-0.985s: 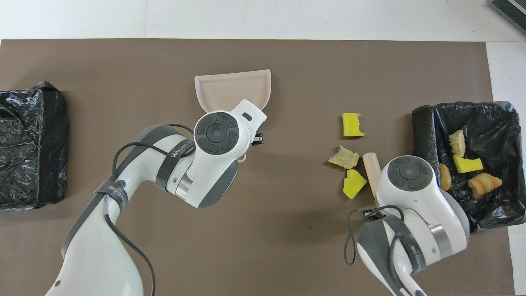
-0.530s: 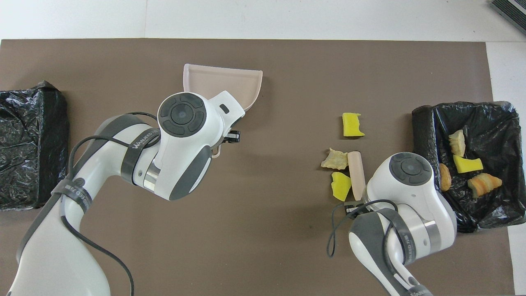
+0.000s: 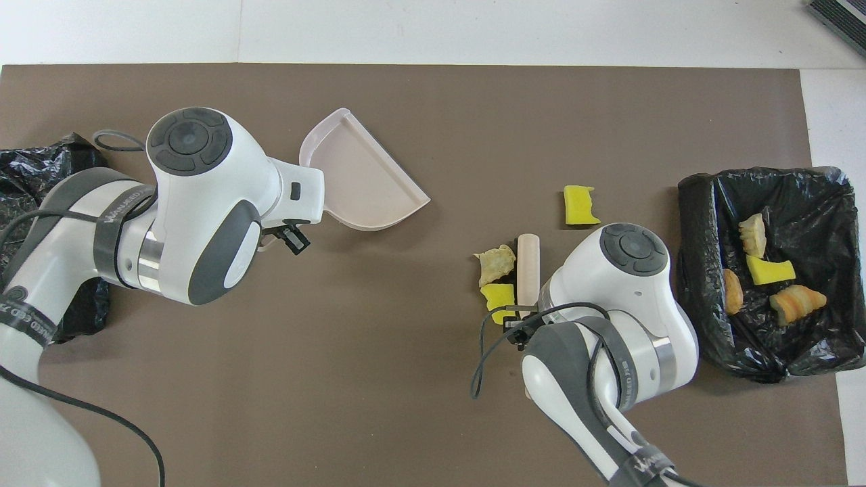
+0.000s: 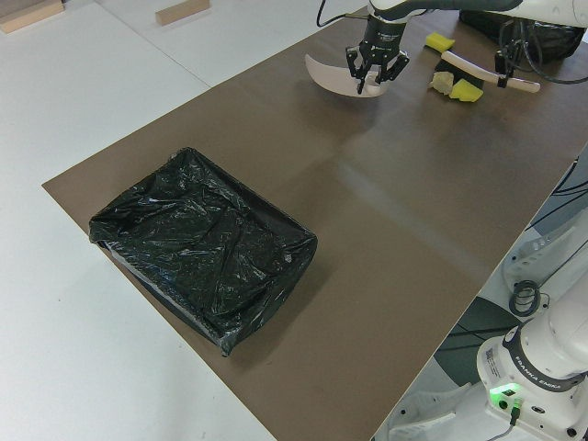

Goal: Sweep and dump trash in bin
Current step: 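Place the dustpan near the sponges while the right gripper positions the brush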

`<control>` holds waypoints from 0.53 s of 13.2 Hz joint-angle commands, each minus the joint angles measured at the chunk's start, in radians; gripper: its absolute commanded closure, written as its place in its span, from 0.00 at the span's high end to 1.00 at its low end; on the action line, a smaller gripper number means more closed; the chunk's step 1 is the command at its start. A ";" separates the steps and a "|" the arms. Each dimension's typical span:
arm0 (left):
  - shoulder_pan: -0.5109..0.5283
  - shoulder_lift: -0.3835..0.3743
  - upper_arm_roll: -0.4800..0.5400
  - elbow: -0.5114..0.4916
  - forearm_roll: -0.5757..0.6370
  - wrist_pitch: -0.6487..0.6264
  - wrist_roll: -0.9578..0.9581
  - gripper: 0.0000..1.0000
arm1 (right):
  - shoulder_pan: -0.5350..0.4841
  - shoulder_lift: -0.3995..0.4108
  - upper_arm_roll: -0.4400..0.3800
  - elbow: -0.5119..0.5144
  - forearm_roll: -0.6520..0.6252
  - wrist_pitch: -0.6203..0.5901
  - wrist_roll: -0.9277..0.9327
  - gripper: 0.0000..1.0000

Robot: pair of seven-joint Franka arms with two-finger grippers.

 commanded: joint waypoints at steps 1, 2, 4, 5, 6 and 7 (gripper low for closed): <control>0.035 -0.040 -0.006 -0.030 0.003 -0.056 0.282 0.00 | -0.046 -0.075 -0.006 0.014 -0.122 -0.089 0.037 0.00; 0.040 -0.054 -0.006 -0.049 0.005 -0.062 0.371 0.00 | -0.055 -0.084 -0.004 0.005 -0.212 -0.103 0.036 0.00; 0.035 -0.090 -0.006 -0.117 0.006 -0.046 0.522 0.00 | -0.081 -0.092 0.002 -0.004 -0.341 -0.097 -0.021 0.00; 0.028 -0.104 -0.006 -0.145 0.012 -0.039 0.537 0.00 | -0.086 -0.090 -0.001 -0.004 -0.406 -0.097 -0.071 0.00; 0.023 -0.119 -0.008 -0.171 0.017 -0.024 0.539 0.00 | -0.112 -0.080 -0.006 0.004 -0.502 -0.079 -0.143 0.00; 0.003 -0.133 -0.008 -0.202 0.020 0.003 0.539 0.00 | -0.162 -0.060 -0.004 0.016 -0.556 -0.031 -0.204 0.00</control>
